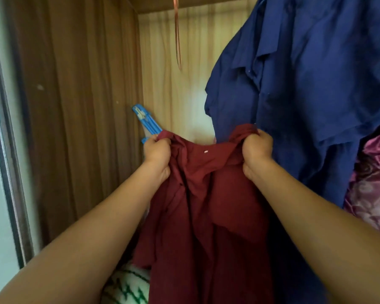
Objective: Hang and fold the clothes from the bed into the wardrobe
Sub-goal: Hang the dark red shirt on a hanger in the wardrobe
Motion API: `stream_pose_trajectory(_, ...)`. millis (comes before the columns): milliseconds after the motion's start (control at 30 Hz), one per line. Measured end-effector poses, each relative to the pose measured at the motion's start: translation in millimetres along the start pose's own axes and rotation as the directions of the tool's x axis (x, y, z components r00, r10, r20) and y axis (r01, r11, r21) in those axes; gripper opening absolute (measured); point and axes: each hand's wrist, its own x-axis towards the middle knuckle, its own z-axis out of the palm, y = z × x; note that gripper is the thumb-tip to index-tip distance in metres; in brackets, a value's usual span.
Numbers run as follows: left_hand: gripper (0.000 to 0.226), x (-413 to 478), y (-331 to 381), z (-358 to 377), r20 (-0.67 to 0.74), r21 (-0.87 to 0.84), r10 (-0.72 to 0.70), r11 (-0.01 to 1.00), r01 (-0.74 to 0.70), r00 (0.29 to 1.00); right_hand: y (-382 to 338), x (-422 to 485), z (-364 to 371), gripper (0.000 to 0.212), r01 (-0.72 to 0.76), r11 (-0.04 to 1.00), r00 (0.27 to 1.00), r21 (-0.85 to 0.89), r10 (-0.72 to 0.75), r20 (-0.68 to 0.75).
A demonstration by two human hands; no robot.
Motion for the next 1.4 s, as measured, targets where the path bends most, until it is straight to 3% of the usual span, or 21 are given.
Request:
stream_pose_trajectory(167, 0.025, 36, 24, 8, -0.019, 0.05, 0.107, 0.993, -0.106, 0.994, -11, 38, 34, 0.027, 0.033, 0.999, 0.994, -0.026, -0.03, 0.107)
stream_pose_trajectory(333, 0.023, 42, -14, -22, -0.066, 0.185, 0.102, 0.979, -0.088, 0.993, 43, 40, 32, 0.024, -0.068, 0.993, 0.98, -0.101, 0.086, 0.182)
stream_pose_trajectory(533, 0.019, 33, -99, -85, -0.112, 0.384, -0.049, 0.919, 0.089, 0.992, 147, 6, -6, 0.024, -0.26, 0.945, 0.934, -0.201, 0.298, 0.196)
stream_pose_trajectory(667, 0.023, 7, -163, -133, -0.123, 0.561, -0.157, 0.803, 0.199, 0.98, 210, -29, -41, 0.019, -0.43, 0.852, 0.852, -0.299, 0.493, 0.179)
stream_pose_trajectory(767, 0.027, -10, -199, -167, -0.13, 0.638, -0.248, 0.721, 0.272, 0.96, 243, -53, -67, 0.02, -0.444, 0.768, 0.794, -0.462, 0.576, 0.193)
stream_pose_trajectory(933, 0.027, -31, -230, -206, -0.06, 0.851, -0.338, 0.475, 0.226, 0.939, 269, -80, -93, 0.023, -0.279, 0.597, 0.688, -0.752, 0.671, 0.277)
stream_pose_trajectory(1067, 0.038, -36, -223, -218, 0.008, 0.975, -0.393, 0.209, 0.081, 0.92, 255, -80, -91, 0.067, -0.078, 0.435, 0.423, -0.897, 0.829, 0.366)
stream_pose_trajectory(1100, 0.041, -36, -216, -216, 0.007, 0.982, -0.413, 0.174, 0.071, 0.911, 244, -78, -87, 0.07, -0.025, 0.404, 0.369, -0.914, 0.854, 0.367)
stream_pose_trajectory(1167, 0.043, -37, -196, -207, 0.031, 0.995, -0.419, 0.1, 0.012, 0.907, 217, -71, -75, 0.052, 0.073, 0.397, 0.291, -0.915, 0.869, 0.4)
stream_pose_trajectory(1233, 0.048, -35, -172, -196, 0.069, 0.998, -0.394, 0.027, -0.064, 0.916, 191, -65, -61, 0.02, 0.126, 0.444, 0.287, -0.887, 0.839, 0.462)
stream_pose_trajectory(1300, 0.052, -31, -146, -180, 0.121, 0.992, -0.366, 0.016, -0.124, 0.923, 167, -61, -46, 0.008, 0.209, 0.487, 0.355, -0.848, 0.77, 0.53)
stream_pose_trajectory(1333, 0.053, -27, -133, -171, 0.149, 0.989, -0.379, 0.042, -0.144, 0.913, 154, -59, -38, 0.009, 0.27, 0.49, 0.392, -0.829, 0.73, 0.559)
stream_pose_trajectory(1400, 0.052, -19, -105, -146, 0.165, 0.986, -0.412, 0.036, -0.165, 0.896, 129, -55, -21, 0.032, 0.41, 0.438, 0.466, -0.8, 0.653, 0.597)
